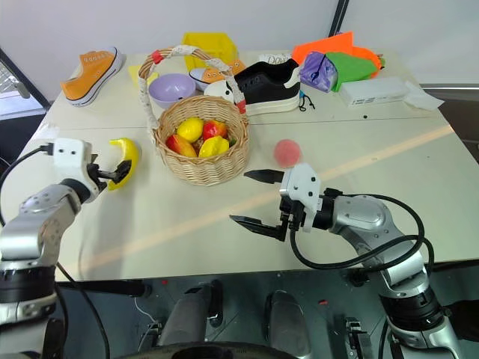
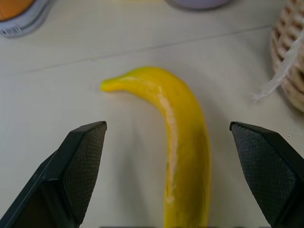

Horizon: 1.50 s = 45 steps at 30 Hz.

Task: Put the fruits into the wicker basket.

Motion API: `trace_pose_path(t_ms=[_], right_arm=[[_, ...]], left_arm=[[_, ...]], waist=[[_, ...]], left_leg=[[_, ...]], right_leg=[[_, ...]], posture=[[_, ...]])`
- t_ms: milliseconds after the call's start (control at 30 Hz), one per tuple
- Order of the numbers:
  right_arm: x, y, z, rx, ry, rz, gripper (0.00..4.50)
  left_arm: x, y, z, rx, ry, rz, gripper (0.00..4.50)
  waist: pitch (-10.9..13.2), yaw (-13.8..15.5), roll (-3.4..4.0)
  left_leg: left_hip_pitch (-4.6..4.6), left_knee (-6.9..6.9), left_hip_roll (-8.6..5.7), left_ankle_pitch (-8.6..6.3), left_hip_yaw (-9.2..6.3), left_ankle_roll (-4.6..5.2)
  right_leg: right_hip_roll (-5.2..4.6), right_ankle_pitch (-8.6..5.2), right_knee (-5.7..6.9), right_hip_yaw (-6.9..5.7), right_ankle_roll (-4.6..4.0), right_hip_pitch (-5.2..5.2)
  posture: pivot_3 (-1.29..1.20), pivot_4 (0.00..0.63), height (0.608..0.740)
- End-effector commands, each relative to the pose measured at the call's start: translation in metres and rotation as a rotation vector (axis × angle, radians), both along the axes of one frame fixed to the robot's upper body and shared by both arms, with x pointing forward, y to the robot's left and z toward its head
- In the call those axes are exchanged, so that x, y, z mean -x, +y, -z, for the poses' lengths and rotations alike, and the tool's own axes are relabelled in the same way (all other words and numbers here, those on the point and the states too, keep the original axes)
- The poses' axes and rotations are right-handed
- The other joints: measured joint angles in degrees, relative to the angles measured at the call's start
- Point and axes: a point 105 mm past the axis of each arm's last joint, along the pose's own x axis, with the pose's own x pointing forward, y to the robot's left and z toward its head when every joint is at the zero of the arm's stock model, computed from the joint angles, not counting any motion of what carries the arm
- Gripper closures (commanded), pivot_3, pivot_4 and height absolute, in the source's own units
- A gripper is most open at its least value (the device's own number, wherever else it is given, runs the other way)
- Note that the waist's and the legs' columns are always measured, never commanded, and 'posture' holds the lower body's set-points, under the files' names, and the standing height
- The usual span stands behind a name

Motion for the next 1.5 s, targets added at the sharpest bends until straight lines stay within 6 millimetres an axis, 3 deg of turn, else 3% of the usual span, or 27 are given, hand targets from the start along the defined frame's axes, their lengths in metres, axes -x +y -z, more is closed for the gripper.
trace_pose_path(t_ms=[33,133,233,400,433,567,667,767,900,967,1100,1233,1367,1500], right_arm=[[0.002,0.003,-0.011,-0.014,-0.056,-0.010,0.00],[0.002,0.004,-0.011,-0.014,-0.064,-0.008,0.00],[0.003,0.005,-0.010,-0.014,-0.070,-0.005,0.00],[0.003,0.006,-0.011,-0.021,-0.078,-0.001,0.00],[0.003,0.006,-0.011,-0.020,-0.080,-0.002,0.00],[0.002,0.005,-0.011,-0.016,-0.090,0.002,0.00],[-0.001,0.002,-0.012,-0.007,-0.102,0.014,0.00],[-0.005,-0.001,-0.014,-0.001,-0.107,0.022,0.00],[-0.013,-0.005,-0.016,0.010,-0.116,0.028,0.00],[-0.018,-0.005,-0.018,0.012,-0.127,0.027,0.00],[-0.022,-0.002,-0.022,0.006,-0.144,0.017,0.00],[-0.023,0.002,-0.028,-0.005,-0.160,0.018,0.00],[-0.023,0.001,-0.030,-0.010,-0.169,0.045,0.00],[-0.025,-0.006,-0.027,0.002,-0.163,0.103,0.00]], left_arm=[[-0.010,0.001,-0.004,-0.021,0.025,-0.011,0.05],[-0.014,-0.004,0.001,0.010,0.064,0.007,0.05],[-0.015,-0.001,0.001,0.047,0.068,-0.014,0.82],[-0.011,0.012,0.000,0.078,0.072,-0.070,3.37],[-0.010,0.013,-0.001,0.083,0.067,-0.076,3.70],[0.000,0.026,-0.023,0.058,-0.055,-0.100,3.71],[0.026,0.029,-0.052,0.070,-0.184,-0.015,3.71],[0.066,0.004,-0.076,0.092,-0.233,0.258,3.71],[0.119,-0.072,-0.079,0.124,-0.067,0.752,3.71],[0.131,-0.100,-0.078,0.105,-0.014,0.894,3.71],[0.113,-0.131,-0.086,0.069,-0.057,0.945,3.71],[0.064,-0.156,-0.096,0.006,-0.130,0.883,3.71],[0.027,-0.166,-0.097,-0.060,-0.130,0.826,3.71],[0.010,-0.167,-0.097,-0.067,-0.119,0.815,3.71]], waist=[[-0.01,0.03,-0.03],[0.00,-0.05,-0.05],[0.00,-0.12,-0.05],[0.00,-0.09,-0.06],[0.00,-0.08,-0.06],[0.00,-0.09,-0.08],[0.03,-0.48,-0.21],[0.03,-0.60,-0.26],[0.02,-0.19,-0.25],[0.04,0.08,-0.17],[0.02,0.10,-0.14],[0.02,0.02,-0.17],[0.03,-0.07,-0.19],[0.05,-0.14,-0.22]], left_leg=[[0.00,0.02,0.00,0.00,0.00,0.00],[0.00,0.03,-0.02,0.00,0.02,0.00],[0.00,0.02,0.00,0.01,0.01,0.01],[0.00,0.03,0.01,0.02,0.01,0.01],[0.01,0.03,0.01,0.02,0.01,0.01],[0.01,0.04,0.01,0.02,0.01,0.01],[0.00,0.03,0.02,0.02,0.02,0.00],[0.03,-0.03,0.07,-0.01,0.02,-0.07],[0.05,-0.01,0.05,-0.08,-0.01,-0.18],[0.06,0.00,0.02,-0.09,-0.03,-0.18],[0.06,-0.03,-0.05,-0.10,0.03,-0.16],[0.01,0.03,-0.03,0.03,0.07,0.02],[0.03,0.05,-0.08,0.04,0.45,0.05],[0.02,0.04,0.04,0.05,0.54,0.04]], right_leg=[[0.01,0.01,0.00,0.00,0.01,0.00],[0.00,0.03,-0.01,0.00,0.05,0.02],[0.01,0.05,0.03,0.00,0.08,0.00],[0.04,0.07,0.09,0.01,0.14,-0.01],[0.03,0.07,0.09,0.01,0.14,0.00],[0.02,0.08,0.08,0.01,0.14,0.00],[-0.02,0.08,0.09,0.03,0.14,-0.02],[-0.15,0.06,0.09,0.05,0.10,-0.05],[-0.27,-0.05,0.00,0.08,-0.13,-0.21],[-0.33,-0.02,-0.15,0.08,-0.21,-0.15],[-0.39,0.02,-0.21,0.14,-0.28,-0.10],[-0.08,0.04,-0.10,0.06,-0.21,0.09],[0.17,0.23,-0.01,0.18,0.19,0.01],[0.29,0.25,0.06,0.19,0.23,-0.10]], posture=[[0.00,0.150,0.740],[0.00,0.150,0.740],[0.00,0.150,0.740],[0.00,0.150,0.740],[0.00,0.150,0.740],[0.00,0.150,0.740],[0.00,0.150,0.740],[0.00,0.150,0.740],[0.00,0.150,0.740],[0.00,0.150,0.740],[0.00,0.150,0.740],[0.00,0.150,0.740],[0.00,0.150,0.740],[0.00,0.150,0.740]])
